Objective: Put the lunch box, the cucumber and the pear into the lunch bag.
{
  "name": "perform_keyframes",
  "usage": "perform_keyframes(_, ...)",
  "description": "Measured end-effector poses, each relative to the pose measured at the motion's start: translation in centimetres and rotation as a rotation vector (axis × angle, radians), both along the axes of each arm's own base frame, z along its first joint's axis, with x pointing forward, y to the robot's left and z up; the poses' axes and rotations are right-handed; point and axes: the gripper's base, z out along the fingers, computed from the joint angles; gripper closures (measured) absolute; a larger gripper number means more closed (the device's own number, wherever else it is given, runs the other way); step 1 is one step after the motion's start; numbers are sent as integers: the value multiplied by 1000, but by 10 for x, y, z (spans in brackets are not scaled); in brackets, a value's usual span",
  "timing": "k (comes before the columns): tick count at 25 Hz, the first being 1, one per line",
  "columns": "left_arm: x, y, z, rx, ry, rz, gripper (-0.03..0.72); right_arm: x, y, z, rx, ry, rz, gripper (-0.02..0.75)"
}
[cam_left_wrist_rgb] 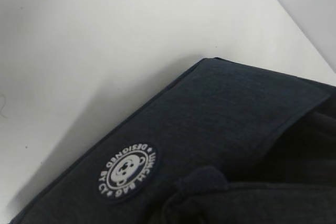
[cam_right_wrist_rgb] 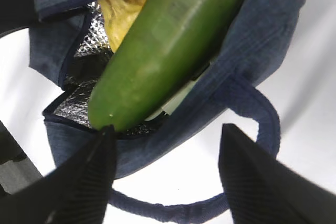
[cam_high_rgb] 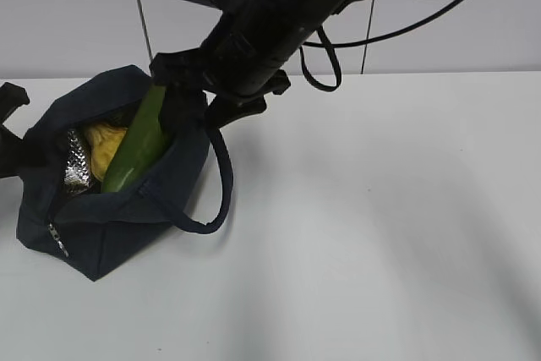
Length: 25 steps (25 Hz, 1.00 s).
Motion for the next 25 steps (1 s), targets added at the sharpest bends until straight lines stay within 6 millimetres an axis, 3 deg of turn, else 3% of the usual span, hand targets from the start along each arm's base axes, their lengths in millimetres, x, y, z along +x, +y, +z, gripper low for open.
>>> perform_keyframes(4,0,0,0,-4,0,3,687,5,6,-23,7,66,-8,264)
perform_keyframes(6,0,0,0,-5,0,3,687,7,8,-31,10,89,-10,302)
perform_keyframes(8,0,0,0,-6,0,3,687,7,9,-34,12,100,-12,400)
perform_keyframes(11,0,-1,0,-10,0,3,687,7,9,-35,10,95,2,629)
perform_keyframes(13,0,-1,0,-15,2,2,687,8,9,-36,2,88,9,705)
perform_keyframes(19,0,-5,4,-57,-28,-36,687,7,3,-35,-89,36,47,727)
perform_keyframes(25,2,-16,12,-174,-108,-108,687,3,-17,-2,-159,-68,42,727)
